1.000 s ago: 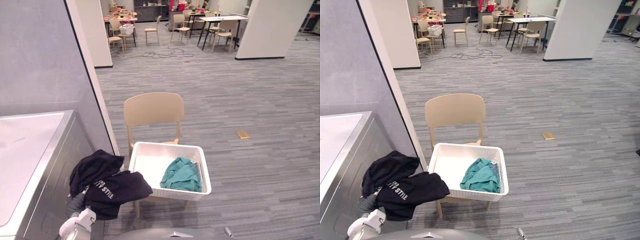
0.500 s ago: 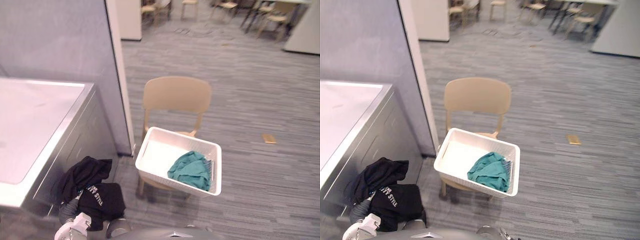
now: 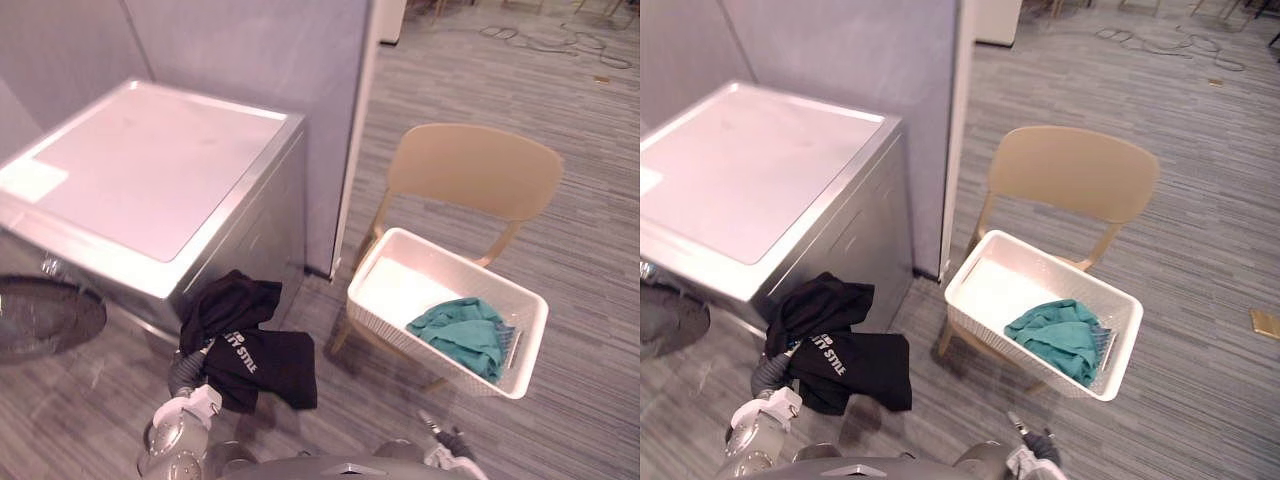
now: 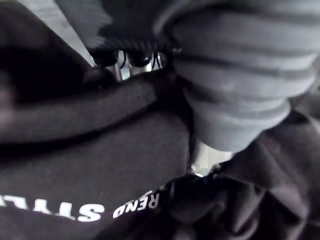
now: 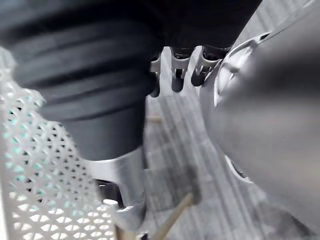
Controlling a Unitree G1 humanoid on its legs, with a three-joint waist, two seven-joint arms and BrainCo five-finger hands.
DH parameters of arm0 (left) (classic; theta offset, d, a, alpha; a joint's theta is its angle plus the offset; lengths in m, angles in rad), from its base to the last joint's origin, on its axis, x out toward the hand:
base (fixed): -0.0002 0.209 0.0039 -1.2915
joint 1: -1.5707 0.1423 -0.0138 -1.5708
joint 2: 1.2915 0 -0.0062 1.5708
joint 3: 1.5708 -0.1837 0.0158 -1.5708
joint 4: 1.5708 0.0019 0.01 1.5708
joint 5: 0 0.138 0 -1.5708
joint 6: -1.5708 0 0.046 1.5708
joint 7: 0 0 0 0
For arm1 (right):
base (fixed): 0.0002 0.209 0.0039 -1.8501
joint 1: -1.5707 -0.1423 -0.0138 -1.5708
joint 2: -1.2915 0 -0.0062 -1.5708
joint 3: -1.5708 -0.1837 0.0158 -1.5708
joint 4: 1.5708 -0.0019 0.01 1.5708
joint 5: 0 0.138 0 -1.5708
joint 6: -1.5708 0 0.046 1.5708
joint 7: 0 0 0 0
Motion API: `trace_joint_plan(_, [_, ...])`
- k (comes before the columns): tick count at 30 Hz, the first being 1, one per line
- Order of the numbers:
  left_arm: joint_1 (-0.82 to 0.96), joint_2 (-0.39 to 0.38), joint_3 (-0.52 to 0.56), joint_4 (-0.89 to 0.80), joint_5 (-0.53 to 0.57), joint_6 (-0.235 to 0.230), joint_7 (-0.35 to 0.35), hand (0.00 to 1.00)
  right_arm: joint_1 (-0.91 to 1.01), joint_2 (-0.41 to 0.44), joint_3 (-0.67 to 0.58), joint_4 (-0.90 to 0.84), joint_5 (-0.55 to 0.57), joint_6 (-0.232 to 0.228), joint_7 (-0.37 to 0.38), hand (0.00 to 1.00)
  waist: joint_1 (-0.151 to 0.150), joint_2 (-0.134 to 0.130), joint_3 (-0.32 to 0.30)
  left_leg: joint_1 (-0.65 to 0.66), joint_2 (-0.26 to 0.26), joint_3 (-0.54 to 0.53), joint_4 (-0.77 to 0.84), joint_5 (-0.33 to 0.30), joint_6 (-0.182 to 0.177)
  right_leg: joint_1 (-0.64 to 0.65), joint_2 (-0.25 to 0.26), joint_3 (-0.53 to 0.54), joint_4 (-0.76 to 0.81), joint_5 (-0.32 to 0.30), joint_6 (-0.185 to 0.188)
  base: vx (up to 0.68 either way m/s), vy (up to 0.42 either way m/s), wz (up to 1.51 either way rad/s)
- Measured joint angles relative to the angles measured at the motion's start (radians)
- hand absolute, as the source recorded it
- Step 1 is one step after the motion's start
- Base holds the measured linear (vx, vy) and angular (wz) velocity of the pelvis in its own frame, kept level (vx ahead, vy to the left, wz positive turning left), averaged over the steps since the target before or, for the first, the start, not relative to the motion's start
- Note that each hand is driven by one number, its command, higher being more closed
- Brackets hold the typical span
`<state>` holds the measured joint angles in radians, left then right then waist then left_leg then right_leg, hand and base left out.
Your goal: Pick up the laundry basket with both hands and put the clothes into the washing machine.
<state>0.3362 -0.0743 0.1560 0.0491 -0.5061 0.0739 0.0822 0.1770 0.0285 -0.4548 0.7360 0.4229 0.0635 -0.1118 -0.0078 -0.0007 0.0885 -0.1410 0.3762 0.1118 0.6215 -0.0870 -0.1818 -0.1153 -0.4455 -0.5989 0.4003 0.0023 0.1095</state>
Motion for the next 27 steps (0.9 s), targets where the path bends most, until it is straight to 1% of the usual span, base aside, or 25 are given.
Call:
trace_joint_plan(1, [-0.008,0.016,-0.017,0.026,0.000,0.001,-0.002,1.00,-0.012,0.009,-0.017,0.023,0.000,0.003,-0.001,0.00,0.006,-0.029,0.023,-0.034,-0.004,-0.015,0.041,-0.068,-0.068,0.054,-0.028,-0.023,-0.030,0.053,-0.002,0.07,0.513,0.76])
trace_joint_plan(2, [-0.016,0.021,-0.030,0.033,0.000,0.003,-0.003,1.00,-0.017,0.008,-0.030,0.035,0.000,0.004,-0.002,0.00,0.006,-0.033,0.022,-0.027,-0.020,-0.006,-0.043,-0.131,-0.057,0.077,-0.043,-0.033,-0.036,0.076,0.013,0.06,0.498,0.98])
trace_joint_plan(3, [-0.022,0.013,-0.053,0.039,0.000,0.003,-0.006,1.00,-0.014,-0.007,-0.040,0.042,0.001,0.003,-0.001,0.00,-0.001,-0.005,0.015,0.002,-0.054,0.009,-0.250,-0.082,-0.032,0.098,-0.056,-0.072,-0.014,0.108,0.014,0.03,0.533,0.95])
trace_joint_plan(4, [-0.038,0.024,-0.053,0.066,0.001,0.000,-0.012,1.00,-0.051,-0.016,-0.072,0.090,-0.008,-0.012,-0.005,0.00,0.014,-0.028,0.035,0.022,-0.111,0.006,-0.266,-0.081,-0.041,0.071,-0.122,-0.060,0.036,0.094,0.047,0.04,0.451,0.76])
trace_joint_plan(5, [-0.041,0.031,-0.038,0.078,0.003,-0.003,-0.013,1.00,-0.067,-0.016,-0.077,0.105,-0.007,-0.010,-0.001,0.00,0.015,-0.025,0.034,0.019,-0.108,-0.005,-0.271,-0.079,-0.039,0.067,-0.093,-0.054,0.000,0.035,0.099,0.02,0.351,0.50])
trace_joint_plan(6, [-0.058,0.056,-0.018,0.101,0.014,-0.005,-0.011,1.00,-0.083,-0.004,-0.076,0.118,-0.004,-0.009,-0.001,0.00,0.020,-0.025,0.036,0.007,-0.105,-0.017,-0.283,-0.069,-0.046,0.081,-0.002,-0.039,-0.103,0.024,0.096,0.01,0.083,0.50])
trace_joint_plan(7, [-0.070,0.072,-0.019,0.115,0.022,-0.005,-0.013,1.00,-0.080,0.002,-0.078,0.136,0.003,-0.007,-0.001,0.00,0.025,-0.038,0.038,0.012,-0.131,-0.030,-0.301,-0.065,-0.045,0.103,0.019,-0.085,-0.139,0.074,0.047,0.03,0.089,0.49])
trace_joint_plan(8, [-0.078,0.073,-0.020,0.128,0.037,-0.005,-0.018,1.00,-0.083,0.001,-0.086,0.152,0.003,-0.011,-0.003,0.00,0.039,-0.041,0.039,0.031,-0.142,-0.034,-0.318,-0.061,-0.040,0.118,0.012,-0.069,-0.145,0.104,0.045,0.04,0.170,0.49])
trace_joint_plan(9, [-0.071,0.067,-0.028,0.124,0.051,-0.005,-0.028,1.00,-0.082,0.002,-0.120,0.149,0.003,-0.014,-0.003,0.00,0.040,-0.027,0.043,0.056,-0.156,-0.039,-0.358,-0.041,-0.028,0.125,-0.007,-0.072,-0.121,0.143,0.002,0.04,0.167,0.29])
trace_joint_plan(10, [-0.065,0.064,-0.038,0.119,0.057,-0.005,-0.031,1.00,-0.082,-0.002,-0.128,0.144,0.003,-0.014,-0.003,0.00,0.040,-0.019,0.049,0.074,-0.162,-0.036,-0.379,-0.034,-0.020,0.124,-0.017,-0.066,-0.102,0.163,-0.025,0.02,0.172,0.34])
trace_joint_plan(11, [-0.049,0.063,-0.057,0.116,0.063,-0.005,-0.040,1.00,-0.079,-0.007,-0.148,0.142,0.002,-0.009,-0.005,0.00,0.048,-0.015,0.052,0.100,-0.174,-0.034,-0.407,-0.023,-0.006,0.120,-0.031,-0.020,-0.065,0.210,-0.088,0.00,0.132,0.20])
trace_joint_plan(12, [-0.036,0.062,-0.075,0.114,0.070,-0.005,-0.043,1.00,-0.068,-0.005,-0.146,0.137,0.001,-0.005,-0.006,0.00,0.047,-0.015,0.052,0.127,-0.179,-0.032,-0.424,-0.019,0.001,0.112,-0.031,0.049,-0.040,0.262,-0.114,0.03,0.176,0.19])
trace_joint_plan(13, [-0.017,0.050,-0.087,0.106,0.076,-0.005,-0.042,1.00,-0.058,0.004,-0.145,0.118,0.002,-0.013,-0.006,0.00,0.047,-0.001,0.048,0.163,-0.178,-0.032,-0.448,-0.014,0.013,0.091,-0.024,0.131,0.005,0.342,-0.101,0.05,0.179,0.13])
trace_joint_plan(14, [-0.006,0.048,-0.089,0.096,0.076,-0.006,-0.042,1.00,-0.054,0.007,-0.145,0.104,0.003,-0.011,-0.005,0.00,0.047,0.012,0.049,0.168,-0.172,-0.036,-0.457,-0.015,0.020,0.068,-0.006,0.170,0.050,0.316,-0.083,0.12,0.145,0.19])
trace_joint_plan(15, [-0.009,0.057,-0.088,0.087,0.076,-0.011,-0.040,1.00,-0.053,0.042,-0.134,0.095,0.004,-0.008,-0.004,0.00,0.047,-0.014,0.042,0.178,-0.160,-0.055,-0.471,-0.008,0.030,0.028,0.072,0.232,0.156,0.112,-0.034,0.09,0.052,0.38])
trace_joint_plan(16, [-0.025,0.058,-0.094,0.090,0.076,-0.011,-0.037,1.00,-0.055,0.051,-0.096,0.106,0.008,0.005,0.000,0.00,0.045,-0.039,0.047,0.169,-0.158,-0.075,-0.474,-0.007,0.033,0.009,0.176,0.242,0.220,-0.025,-0.036,0.05,-0.008,0.46])
trace_joint_plan(17, [-0.029,0.058,-0.103,0.092,0.076,-0.011,-0.036,1.00,-0.056,0.055,-0.091,0.105,0.011,0.009,0.000,0.00,0.045,-0.050,0.046,0.155,-0.162,-0.083,-0.477,-0.011,0.038,0.004,0.228,0.240,0.219,-0.072,-0.035,-0.04,-0.079,0.44])
trace_joint_plan(18, [-0.026,0.045,-0.128,0.100,0.077,-0.008,-0.034,1.00,-0.053,0.054,-0.084,0.096,0.014,0.003,0.000,0.00,0.046,-0.057,0.040,0.147,-0.184,-0.086,-0.476,-0.026,0.053,0.026,0.272,0.229,0.171,-0.157,-0.050,-0.04,-0.048,0.22])
trace_joint_plan(19, [-0.020,0.016,-0.137,0.100,0.078,-0.005,-0.032,1.00,-0.053,0.051,-0.072,0.081,0.016,0.000,0.001,0.00,0.044,-0.055,0.035,0.136,-0.192,-0.086,-0.474,-0.030,0.054,0.043,0.290,0.284,0.120,-0.175,-0.025,-0.03,-0.031,0.21])
trace_joint_plan(20, [-0.021,0.004,-0.141,0.099,0.078,-0.004,-0.033,1.00,-0.051,0.047,-0.062,0.076,0.021,0.001,0.001,0.00,0.043,-0.046,0.038,0.129,-0.192,-0.087,-0.475,-0.029,0.056,0.047,0.296,0.291,0.103,-0.182,-0.036,0.00,0.000,0.16])
trace_joint_plan(21, [-0.022,0.000,-0.149,0.097,0.078,-0.003,-0.033,1.00,-0.049,0.046,-0.059,0.068,0.024,0.005,0.003,0.00,0.043,-0.038,0.035,0.116,-0.196,-0.086,-0.479,-0.011,0.056,0.048,0.300,0.291,0.075,-0.197,-0.051,0.01,-0.064,0.18])
trace_joint_plan(22, [-0.027,0.001,-0.162,0.097,0.078,-0.003,-0.033,1.00,-0.051,0.046,-0.059,0.061,0.024,0.002,0.002,0.00,0.048,-0.037,0.031,0.100,-0.206,-0.083,-0.488,0.019,0.049,0.065,0.302,0.289,0.004,-0.217,-0.040,0.03,-0.095,0.19])
trace_joint_plan(23, [-0.032,0.001,-0.163,0.097,0.078,-0.001,-0.032,1.00,-0.054,0.049,-0.059,0.061,0.024,0.002,0.001,0.00,0.044,-0.037,0.031,0.091,-0.210,-0.076,-0.488,0.030,0.056,0.083,0.305,0.283,-0.040,-0.220,-0.035,0.05,-0.100,0.18])
trace_joint_plan(25, [-0.040,0.000,-0.160,0.097,0.078,0.001,-0.032,1.00,-0.062,0.053,-0.059,0.061,0.024,0.004,0.001,0.00,0.047,-0.036,0.030,0.103,-0.207,-0.038,-0.487,0.041,0.059,0.121,0.314,0.281,-0.089,-0.220,-0.035,0.07,-0.057,0.23])
trace_joint_plan(27, [-0.038,0.000,-0.159,0.097,0.077,0.001,-0.030,1.00,-0.056,0.054,-0.056,0.061,0.023,0.004,0.000,0.00,0.056,-0.037,0.030,0.109,-0.206,-0.010,-0.459,0.039,0.060,0.160,0.314,0.280,-0.105,-0.220,-0.035,0.04,-0.028,0.22])
